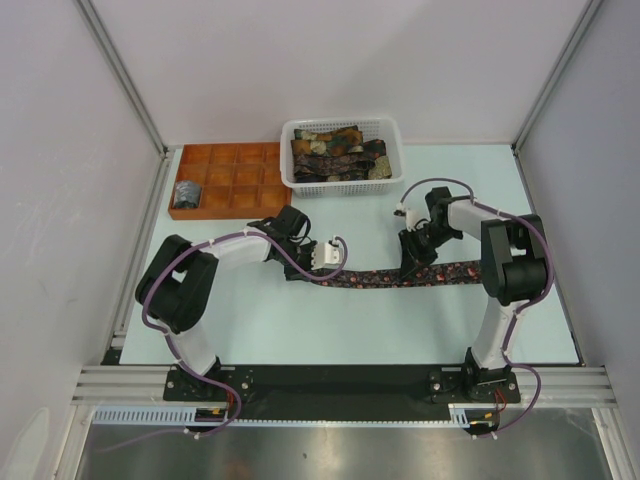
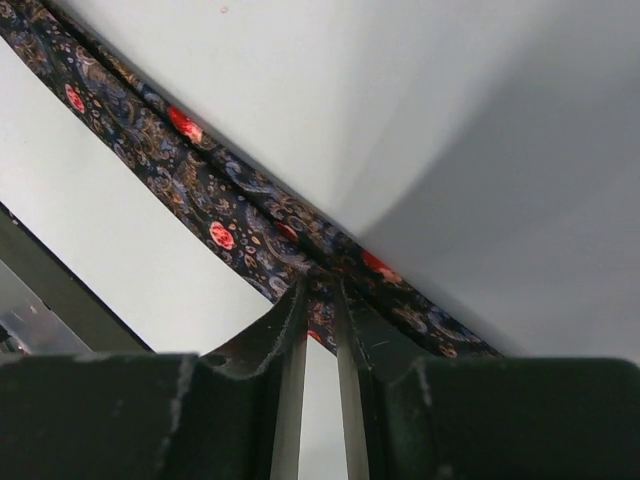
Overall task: Roll the ties
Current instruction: Roll the tie at the center of the board.
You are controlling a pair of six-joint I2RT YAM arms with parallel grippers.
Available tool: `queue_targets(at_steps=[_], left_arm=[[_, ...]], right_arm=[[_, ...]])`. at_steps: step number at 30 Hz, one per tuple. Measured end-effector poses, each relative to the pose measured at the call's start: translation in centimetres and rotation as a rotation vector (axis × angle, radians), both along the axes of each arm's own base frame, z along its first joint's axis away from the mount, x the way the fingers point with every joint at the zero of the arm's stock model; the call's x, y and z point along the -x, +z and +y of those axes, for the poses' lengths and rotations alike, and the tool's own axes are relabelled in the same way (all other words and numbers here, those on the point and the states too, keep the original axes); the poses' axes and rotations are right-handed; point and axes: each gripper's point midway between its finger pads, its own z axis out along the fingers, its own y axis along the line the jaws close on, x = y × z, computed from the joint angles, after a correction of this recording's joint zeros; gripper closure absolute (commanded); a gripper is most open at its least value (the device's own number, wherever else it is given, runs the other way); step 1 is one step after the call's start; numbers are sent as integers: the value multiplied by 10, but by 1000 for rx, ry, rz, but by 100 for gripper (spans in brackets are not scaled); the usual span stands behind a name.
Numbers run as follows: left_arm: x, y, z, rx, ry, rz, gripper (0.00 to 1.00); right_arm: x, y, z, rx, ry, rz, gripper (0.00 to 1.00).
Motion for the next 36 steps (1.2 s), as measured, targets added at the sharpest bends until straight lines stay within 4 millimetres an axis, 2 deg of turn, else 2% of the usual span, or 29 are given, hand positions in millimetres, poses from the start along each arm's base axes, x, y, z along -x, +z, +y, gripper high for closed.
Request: queue_targets(at_steps=[3, 6, 9, 12, 16, 18, 22, 25, 30, 36], left_arm=[[0, 0, 0, 0, 0, 0, 87], [0, 0, 0, 0, 0, 0, 87], [0, 0, 0, 0, 1, 1, 87], [0, 0, 0, 0, 2, 1, 87], [0, 0, 0, 0, 4, 2, 87], [0, 0, 0, 0, 8, 4, 87], [0, 0, 0, 1, 16, 7, 86], [0, 0, 0, 2, 23, 10, 87], [0, 0, 0, 2, 25, 10, 87], [0, 0, 0, 1, 25, 10, 86]], right_arm=[[-3, 1, -8, 1, -24, 0, 76], [-7, 4, -20, 9, -58, 1, 69], [-14, 13, -18, -32, -93, -1, 61], [-20, 31, 6, -130, -137, -1, 60], [-28, 57, 62, -300, -190, -7, 60], [-24, 60, 87, -367, -205, 13, 60], [-2, 50, 134, -458, -247, 131, 59], [6, 43, 157, -501, -284, 191, 59], [4, 39, 187, -557, -307, 239, 58], [2, 32, 210, -580, -300, 268, 58]])
